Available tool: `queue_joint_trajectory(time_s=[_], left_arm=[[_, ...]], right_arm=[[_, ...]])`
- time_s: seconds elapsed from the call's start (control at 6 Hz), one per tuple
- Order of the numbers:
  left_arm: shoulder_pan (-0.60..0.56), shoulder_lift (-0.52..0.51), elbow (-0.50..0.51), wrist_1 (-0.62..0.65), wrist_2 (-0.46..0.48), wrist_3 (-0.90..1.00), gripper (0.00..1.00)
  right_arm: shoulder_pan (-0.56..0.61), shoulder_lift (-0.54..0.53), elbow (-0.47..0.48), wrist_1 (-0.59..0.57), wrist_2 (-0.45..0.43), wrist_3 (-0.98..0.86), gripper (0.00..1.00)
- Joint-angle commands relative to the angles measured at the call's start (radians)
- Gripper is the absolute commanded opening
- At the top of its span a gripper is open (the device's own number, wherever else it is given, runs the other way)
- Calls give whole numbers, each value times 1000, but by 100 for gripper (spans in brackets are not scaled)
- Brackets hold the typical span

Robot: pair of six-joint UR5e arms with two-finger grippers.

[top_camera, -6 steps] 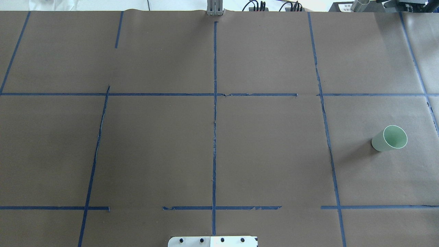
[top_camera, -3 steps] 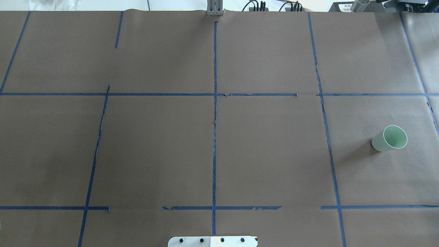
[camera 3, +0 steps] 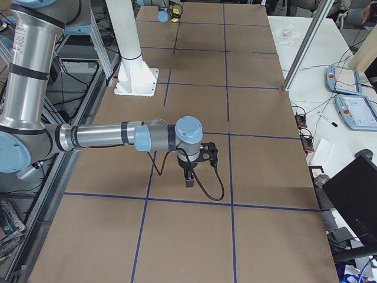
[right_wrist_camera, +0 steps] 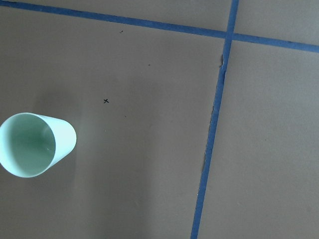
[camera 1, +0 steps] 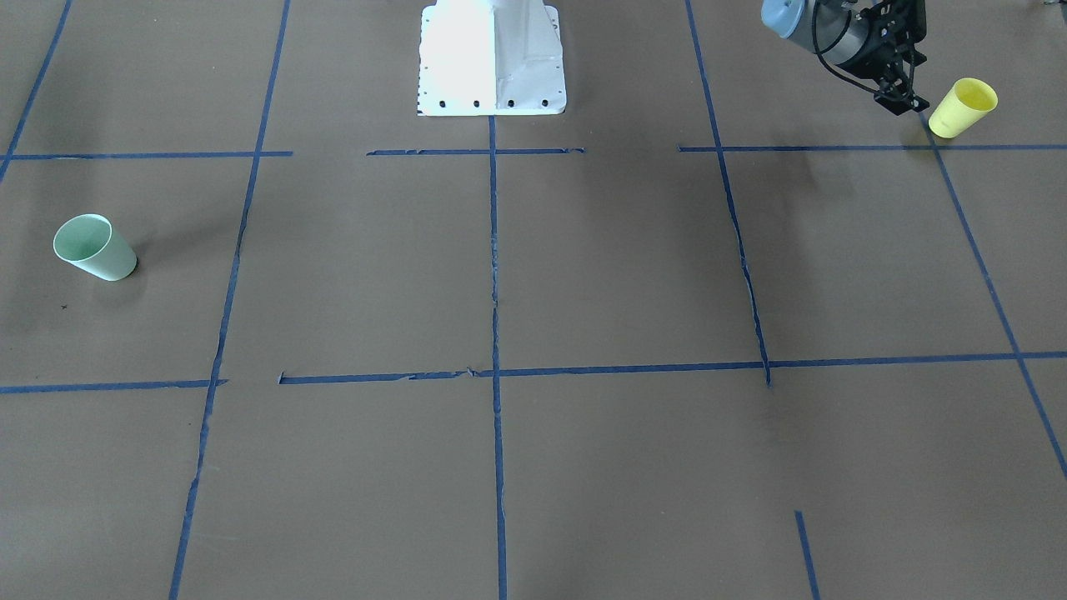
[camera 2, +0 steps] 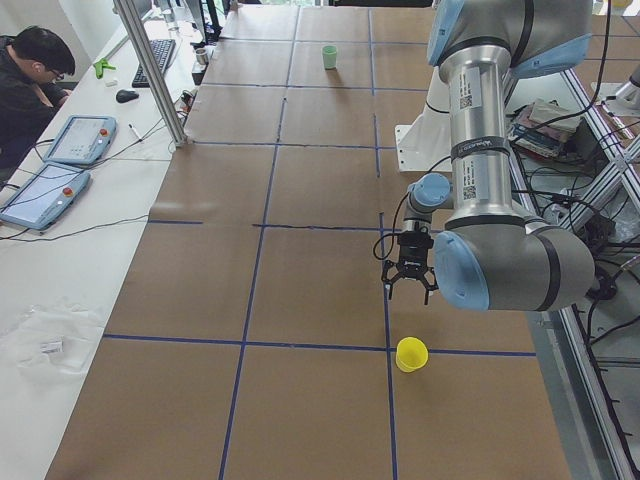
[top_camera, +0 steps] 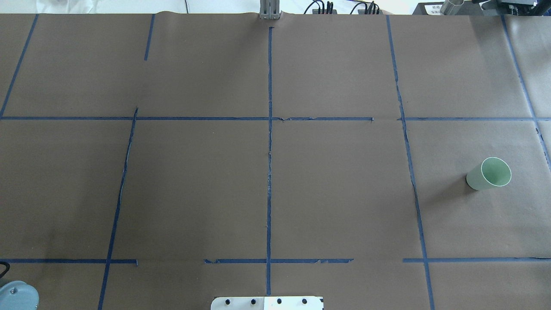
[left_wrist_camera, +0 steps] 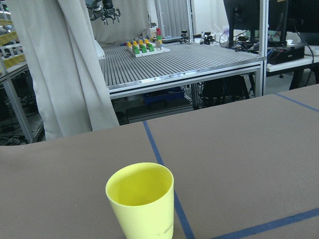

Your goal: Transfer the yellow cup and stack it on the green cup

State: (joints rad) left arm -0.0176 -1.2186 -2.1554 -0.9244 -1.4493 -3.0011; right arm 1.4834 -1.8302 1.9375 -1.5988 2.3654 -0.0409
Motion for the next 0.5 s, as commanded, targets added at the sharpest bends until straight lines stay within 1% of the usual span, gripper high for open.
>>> queue_joint_trajectory(time_s=[0.0, 0.33], left_arm=[[8, -34, 139, -2, -13, -70, 100], [8, -44, 244, -28, -10, -61, 100]], right_arm=[[0, 0, 11, 0, 0, 1, 100], [0, 0, 12, 0, 0, 1, 100]])
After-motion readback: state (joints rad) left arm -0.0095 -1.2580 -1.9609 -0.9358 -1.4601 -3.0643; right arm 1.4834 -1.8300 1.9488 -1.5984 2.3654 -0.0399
